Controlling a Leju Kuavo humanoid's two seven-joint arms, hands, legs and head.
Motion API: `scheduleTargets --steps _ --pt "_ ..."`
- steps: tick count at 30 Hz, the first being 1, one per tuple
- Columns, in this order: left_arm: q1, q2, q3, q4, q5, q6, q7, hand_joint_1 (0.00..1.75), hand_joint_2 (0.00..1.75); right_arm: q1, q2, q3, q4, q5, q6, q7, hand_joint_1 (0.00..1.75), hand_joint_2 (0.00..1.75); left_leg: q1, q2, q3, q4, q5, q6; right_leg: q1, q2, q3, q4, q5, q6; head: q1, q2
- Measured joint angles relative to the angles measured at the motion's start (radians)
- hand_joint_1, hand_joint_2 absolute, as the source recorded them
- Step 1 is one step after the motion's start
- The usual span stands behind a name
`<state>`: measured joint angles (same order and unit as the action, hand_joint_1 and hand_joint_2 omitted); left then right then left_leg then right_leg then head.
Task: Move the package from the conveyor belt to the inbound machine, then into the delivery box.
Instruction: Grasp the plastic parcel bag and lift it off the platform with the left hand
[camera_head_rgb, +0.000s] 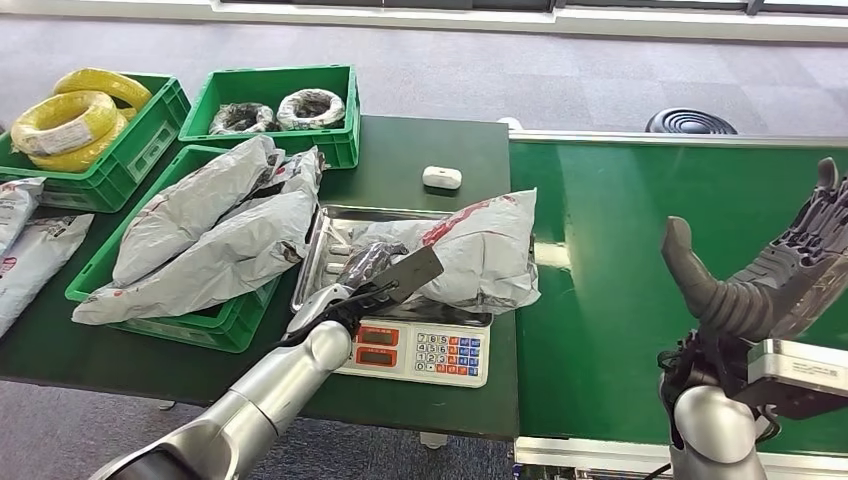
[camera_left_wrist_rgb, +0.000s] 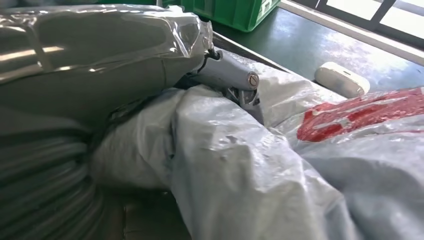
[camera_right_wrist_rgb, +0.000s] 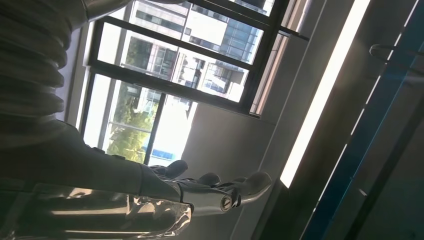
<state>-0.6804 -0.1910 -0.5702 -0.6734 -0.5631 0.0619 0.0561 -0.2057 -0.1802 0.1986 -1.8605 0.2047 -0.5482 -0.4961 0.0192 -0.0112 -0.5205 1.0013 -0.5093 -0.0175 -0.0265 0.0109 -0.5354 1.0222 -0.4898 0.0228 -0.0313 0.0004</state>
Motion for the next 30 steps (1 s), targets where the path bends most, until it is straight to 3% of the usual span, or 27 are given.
scheduleTargets --steps 5,9,12,20,25,28,30 --pt "0.028 0.01 0.062 -0.066 0.125 -0.047 -0.036 1.71 1.75 0.006 0.01 -0.001 -0.005 0.012 0.017 0.003 0.0 1.75 0.0 0.0 -0.002 0.0 0.0 0.0 0.0 0.001 -0.004 0.0 0.0 0.0 0.0 0.0" --pt "0.089 0.044 0.136 -0.27 0.263 -0.115 0.0 1.75 1.75 0.026 0.014 -0.007 -0.005 0.005 0.021 -0.002 0.0 1.75 0.0 0.001 -0.01 0.001 0.001 0.0 0.0 0.002 -0.012 0.001 0.001 0.0 0.0 0.0" --pt "0.121 0.071 0.168 -0.441 0.282 -0.1 0.021 1.75 1.75 0.034 0.016 -0.018 -0.005 -0.002 0.02 -0.011 0.0 1.75 0.0 0.0 -0.017 0.001 0.003 0.0 0.0 0.002 -0.02 0.001 0.002 0.0 0.0 0.0" --pt "0.142 0.129 0.249 -0.84 0.103 0.166 -0.089 1.75 1.75 0.109 0.017 -0.053 -0.034 -0.005 0.002 -0.051 0.0 1.75 0.0 0.0 -0.028 0.001 0.003 0.0 0.0 0.002 -0.03 0.001 0.002 0.0 0.0 0.0" --pt "0.118 0.165 0.286 -1.03 -0.154 0.463 -0.226 1.75 1.75 0.16 0.017 -0.067 -0.056 -0.017 -0.002 -0.068 0.0 1.75 0.0 0.0 -0.031 0.001 0.003 0.0 0.0 0.001 -0.033 0.001 0.002 0.0 0.0 0.0" --pt "0.094 0.19 0.323 -1.098 -0.291 0.535 -0.216 1.75 1.75 0.18 0.016 -0.07 -0.064 -0.023 -0.009 -0.072 0.0 1.75 0.0 0.0 -0.031 0.001 0.003 0.0 0.0 0.001 -0.033 0.001 0.002 0.0 0.0 0.0" --pt "0.078 0.207 0.361 -1.098 -0.371 0.488 -0.127 1.75 1.75 0.191 0.015 -0.073 -0.067 -0.026 -0.013 -0.071 0.0 1.75 0.0 0.0 -0.03 0.001 0.003 0.0 0.0 0.001 -0.032 0.001 0.002 0.0 0.0 0.0"
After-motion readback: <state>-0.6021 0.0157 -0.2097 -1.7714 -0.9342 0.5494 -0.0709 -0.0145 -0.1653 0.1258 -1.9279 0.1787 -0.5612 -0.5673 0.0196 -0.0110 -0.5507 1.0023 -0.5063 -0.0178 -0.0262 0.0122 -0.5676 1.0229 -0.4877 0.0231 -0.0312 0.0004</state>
